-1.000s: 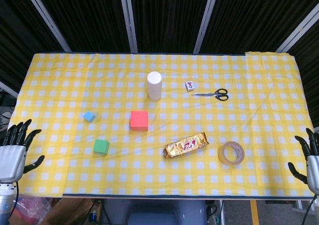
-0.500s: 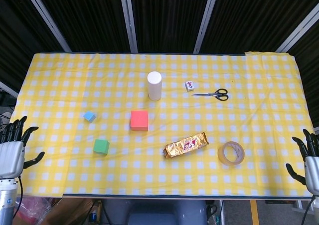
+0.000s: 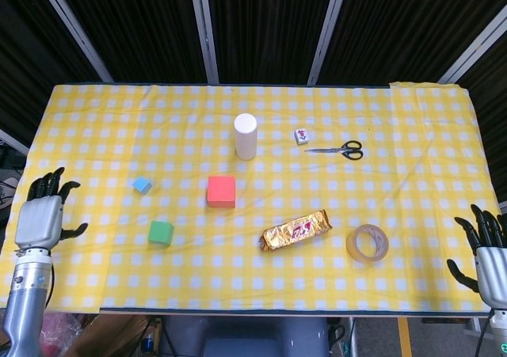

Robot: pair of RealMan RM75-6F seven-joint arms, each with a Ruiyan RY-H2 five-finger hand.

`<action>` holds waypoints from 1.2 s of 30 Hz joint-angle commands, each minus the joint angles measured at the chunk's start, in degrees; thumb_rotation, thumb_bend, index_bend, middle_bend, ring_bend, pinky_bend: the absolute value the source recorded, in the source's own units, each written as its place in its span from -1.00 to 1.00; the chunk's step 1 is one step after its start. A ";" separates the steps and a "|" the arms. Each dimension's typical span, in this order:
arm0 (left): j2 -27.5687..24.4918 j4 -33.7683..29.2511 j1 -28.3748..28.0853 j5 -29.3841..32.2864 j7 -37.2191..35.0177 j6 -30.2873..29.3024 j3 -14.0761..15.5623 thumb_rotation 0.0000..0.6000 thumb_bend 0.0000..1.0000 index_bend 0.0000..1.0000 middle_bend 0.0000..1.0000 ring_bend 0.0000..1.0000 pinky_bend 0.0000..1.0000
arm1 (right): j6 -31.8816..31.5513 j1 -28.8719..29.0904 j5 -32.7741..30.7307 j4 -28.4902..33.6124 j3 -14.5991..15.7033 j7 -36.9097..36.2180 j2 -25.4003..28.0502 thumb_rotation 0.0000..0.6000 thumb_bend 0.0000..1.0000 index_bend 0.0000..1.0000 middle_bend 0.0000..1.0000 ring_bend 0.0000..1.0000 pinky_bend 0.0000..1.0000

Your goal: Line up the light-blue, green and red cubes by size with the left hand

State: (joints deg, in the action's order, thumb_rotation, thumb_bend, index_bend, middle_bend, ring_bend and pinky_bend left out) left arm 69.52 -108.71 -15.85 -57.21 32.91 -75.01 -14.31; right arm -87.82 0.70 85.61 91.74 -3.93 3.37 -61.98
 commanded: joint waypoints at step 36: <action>7.62 -1.09 -16.26 10.39 22.47 2.67 7.82 1.00 -0.67 -0.43 -1.00 -1.00 -1.00 | -1.90 -1.03 0.94 1.02 0.14 -2.47 1.62 1.00 -0.37 -0.61 -1.00 -1.00 -1.00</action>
State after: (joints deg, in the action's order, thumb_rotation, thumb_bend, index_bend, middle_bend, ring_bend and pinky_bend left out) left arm 76.82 -110.00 -31.86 -46.61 55.26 -72.44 -6.71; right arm -89.73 -0.34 86.54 92.76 -3.79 0.90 -60.36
